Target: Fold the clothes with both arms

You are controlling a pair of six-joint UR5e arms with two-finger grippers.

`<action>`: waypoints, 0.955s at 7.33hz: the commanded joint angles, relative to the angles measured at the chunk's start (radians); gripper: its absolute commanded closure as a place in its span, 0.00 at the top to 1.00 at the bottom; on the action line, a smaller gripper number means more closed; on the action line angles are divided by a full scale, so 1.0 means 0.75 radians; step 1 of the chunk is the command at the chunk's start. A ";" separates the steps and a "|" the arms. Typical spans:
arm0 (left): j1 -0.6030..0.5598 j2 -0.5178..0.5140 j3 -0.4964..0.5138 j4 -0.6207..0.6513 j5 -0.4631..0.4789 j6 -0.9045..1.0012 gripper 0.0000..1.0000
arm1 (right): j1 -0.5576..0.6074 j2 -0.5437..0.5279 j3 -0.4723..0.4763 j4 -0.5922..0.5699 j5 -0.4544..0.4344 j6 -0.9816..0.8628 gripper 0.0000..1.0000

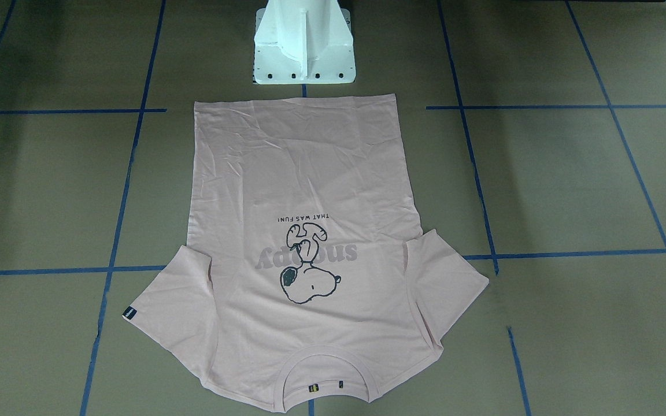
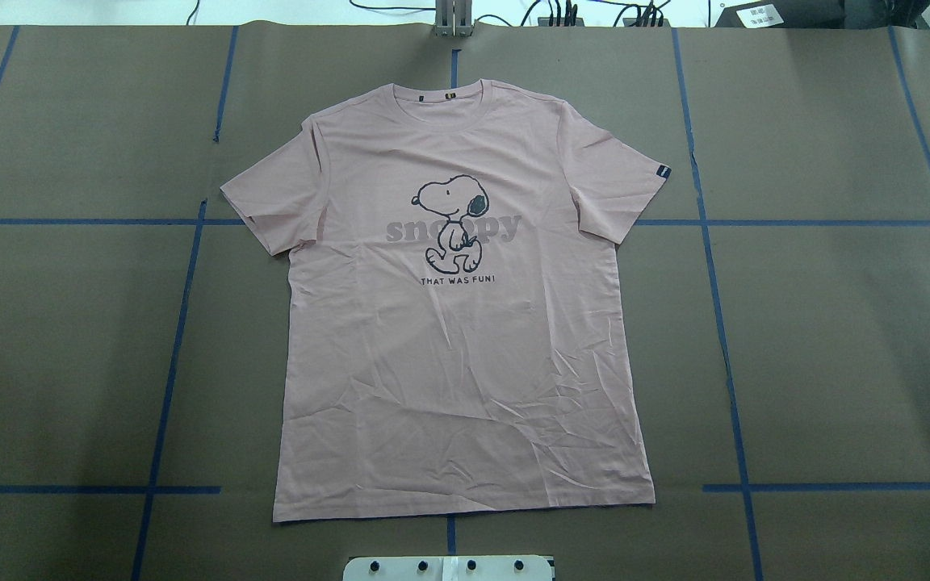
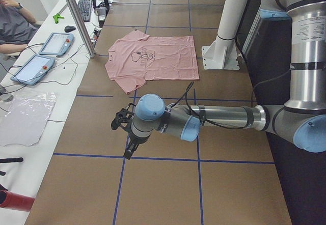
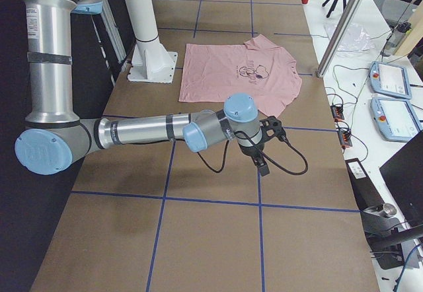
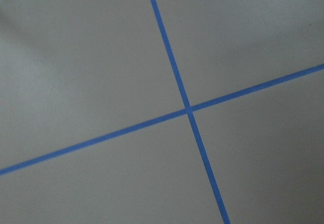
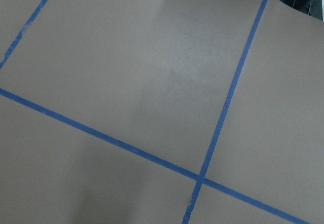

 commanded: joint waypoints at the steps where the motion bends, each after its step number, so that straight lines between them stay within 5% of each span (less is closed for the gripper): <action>1: 0.003 -0.089 0.041 -0.330 -0.004 -0.036 1.00 | 0.001 0.079 -0.092 0.037 0.004 0.002 1.00; 5: 0.009 -0.165 0.084 -0.420 -0.106 -0.275 1.00 | -0.046 0.240 -0.139 0.084 0.000 0.388 1.00; 7: 0.135 -0.149 0.094 -0.530 -0.143 -0.283 1.00 | -0.233 0.385 -0.190 0.115 -0.008 0.519 0.83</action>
